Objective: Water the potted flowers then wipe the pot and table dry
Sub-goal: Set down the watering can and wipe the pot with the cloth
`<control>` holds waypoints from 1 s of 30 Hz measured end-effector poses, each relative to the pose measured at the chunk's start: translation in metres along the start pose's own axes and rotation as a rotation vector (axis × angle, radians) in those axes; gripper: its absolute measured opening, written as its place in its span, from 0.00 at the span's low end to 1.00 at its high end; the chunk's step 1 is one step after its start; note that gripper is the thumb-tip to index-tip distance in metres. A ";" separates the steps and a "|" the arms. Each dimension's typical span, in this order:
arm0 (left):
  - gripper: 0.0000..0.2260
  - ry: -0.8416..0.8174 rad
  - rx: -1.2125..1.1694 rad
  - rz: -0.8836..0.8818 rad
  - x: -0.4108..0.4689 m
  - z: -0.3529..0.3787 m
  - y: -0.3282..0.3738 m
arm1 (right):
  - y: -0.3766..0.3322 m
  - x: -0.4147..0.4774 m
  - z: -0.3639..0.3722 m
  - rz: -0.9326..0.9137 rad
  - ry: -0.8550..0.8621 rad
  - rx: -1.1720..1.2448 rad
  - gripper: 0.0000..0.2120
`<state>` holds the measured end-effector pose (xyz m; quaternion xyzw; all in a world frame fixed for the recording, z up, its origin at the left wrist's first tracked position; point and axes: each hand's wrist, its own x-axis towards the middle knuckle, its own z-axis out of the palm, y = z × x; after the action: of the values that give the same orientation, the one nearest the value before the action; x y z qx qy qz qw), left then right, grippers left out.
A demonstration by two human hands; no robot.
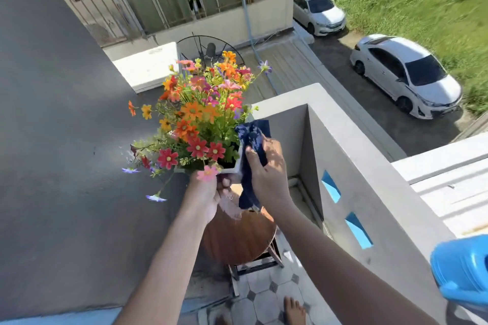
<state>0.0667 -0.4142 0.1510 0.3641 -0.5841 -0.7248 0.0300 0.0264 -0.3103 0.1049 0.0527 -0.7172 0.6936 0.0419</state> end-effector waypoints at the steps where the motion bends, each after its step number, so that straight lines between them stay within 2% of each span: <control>1: 0.16 -0.034 0.007 0.004 -0.004 -0.001 0.000 | -0.002 0.009 -0.001 0.012 0.005 0.004 0.15; 4: 0.16 -0.078 -0.002 0.004 -0.011 -0.007 0.004 | -0.005 0.041 -0.002 -0.028 0.021 -0.132 0.17; 7: 0.18 -0.072 -0.074 0.000 -0.012 -0.010 0.008 | 0.009 0.053 -0.002 0.018 0.052 -0.196 0.20; 8: 0.18 -0.069 -0.099 0.005 -0.012 -0.010 0.009 | 0.009 0.047 -0.007 0.061 0.009 -0.210 0.22; 10: 0.17 -0.062 -0.132 0.021 -0.011 -0.013 0.010 | 0.009 0.025 -0.007 0.127 -0.240 -0.336 0.25; 11: 0.17 -0.061 -0.141 0.031 -0.010 -0.014 0.012 | 0.015 0.019 -0.006 0.112 -0.215 -0.383 0.23; 13: 0.17 -0.050 -0.164 0.045 -0.008 -0.015 0.014 | 0.019 0.014 -0.006 0.099 -0.062 -0.294 0.18; 14: 0.17 -0.035 -0.175 0.049 -0.005 -0.015 0.015 | 0.019 0.011 -0.005 0.112 -0.073 -0.209 0.17; 18: 0.16 0.031 -0.182 0.054 0.006 -0.023 0.019 | 0.019 0.001 -0.006 0.112 -0.192 -0.130 0.05; 22: 0.17 0.045 -0.165 0.055 0.013 -0.026 0.017 | 0.016 -0.007 -0.009 -0.033 -0.217 -0.157 0.05; 24: 0.15 0.043 -0.169 0.067 0.011 -0.021 0.014 | 0.013 -0.014 -0.002 -0.038 -0.221 -0.111 0.02; 30: 0.14 -0.003 -0.089 0.084 0.009 -0.014 0.010 | -0.011 -0.016 0.014 -0.076 -0.102 -0.011 0.08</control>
<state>0.0639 -0.4333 0.1543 0.3364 -0.5661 -0.7487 0.0757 0.0440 -0.3243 0.1132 0.1147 -0.7197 0.6840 0.0320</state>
